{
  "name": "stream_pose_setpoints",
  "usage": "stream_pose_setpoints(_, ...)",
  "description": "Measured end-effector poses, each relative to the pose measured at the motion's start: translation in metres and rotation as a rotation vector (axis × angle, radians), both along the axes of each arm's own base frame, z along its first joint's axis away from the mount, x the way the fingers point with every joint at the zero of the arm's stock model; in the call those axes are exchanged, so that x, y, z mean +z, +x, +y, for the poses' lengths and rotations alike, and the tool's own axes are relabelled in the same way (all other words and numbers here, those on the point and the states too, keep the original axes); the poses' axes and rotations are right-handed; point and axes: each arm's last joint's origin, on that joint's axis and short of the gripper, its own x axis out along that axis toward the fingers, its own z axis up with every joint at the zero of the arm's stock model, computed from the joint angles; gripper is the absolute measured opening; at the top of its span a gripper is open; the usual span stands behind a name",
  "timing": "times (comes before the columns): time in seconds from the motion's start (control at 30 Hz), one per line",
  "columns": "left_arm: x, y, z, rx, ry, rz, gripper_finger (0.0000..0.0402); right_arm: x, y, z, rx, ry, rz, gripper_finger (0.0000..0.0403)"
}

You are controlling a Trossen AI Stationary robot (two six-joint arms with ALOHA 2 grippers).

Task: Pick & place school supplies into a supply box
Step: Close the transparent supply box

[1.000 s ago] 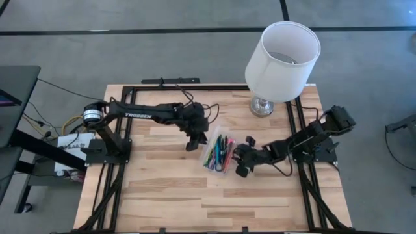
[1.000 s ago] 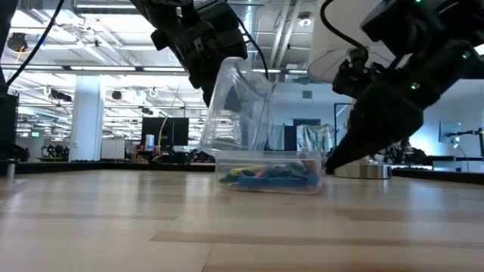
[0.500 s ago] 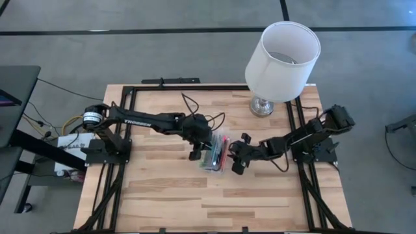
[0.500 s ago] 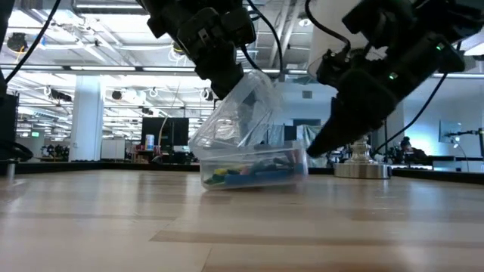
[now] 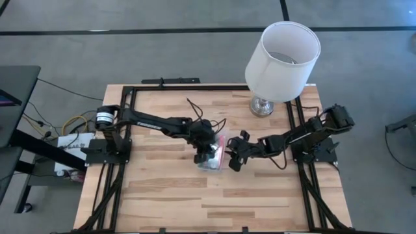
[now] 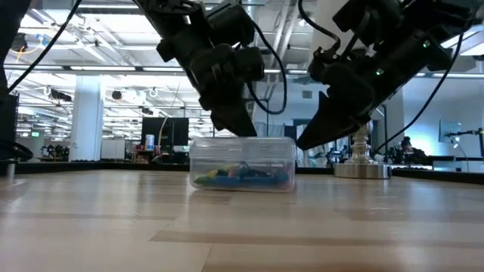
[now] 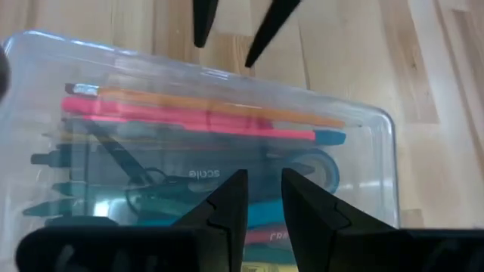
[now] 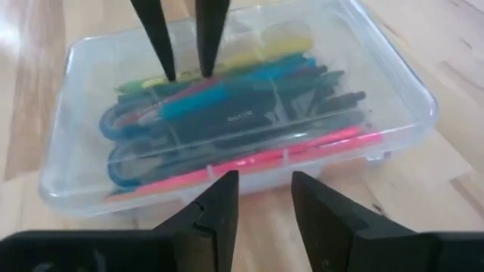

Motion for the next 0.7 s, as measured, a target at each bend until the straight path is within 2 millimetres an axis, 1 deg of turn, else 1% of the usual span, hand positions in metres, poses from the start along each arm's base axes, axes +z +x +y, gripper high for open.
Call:
stream_pose_setpoints(0.17,0.000,0.001,0.000,0.031,0.002,-0.002,0.0077,0.003,0.002,0.006,0.026,0.000,-0.046,0.0117)
stream_pose_setpoints(0.33,0.001,0.002,0.001,0.050,0.010,-0.015,0.0077,0.006,0.004,0.006,0.026,0.001,-0.078,0.0117)
stream_pose_setpoints(0.5,0.001,0.002,0.001,0.060,0.023,-0.015,0.0077,0.009,0.008,0.003,0.058,-0.035,-0.112,0.0117)
stream_pose_setpoints(0.7,0.001,0.003,0.003,0.068,0.031,-0.020,0.0077,0.009,0.009,-0.007,0.082,-0.022,-0.096,0.0117)
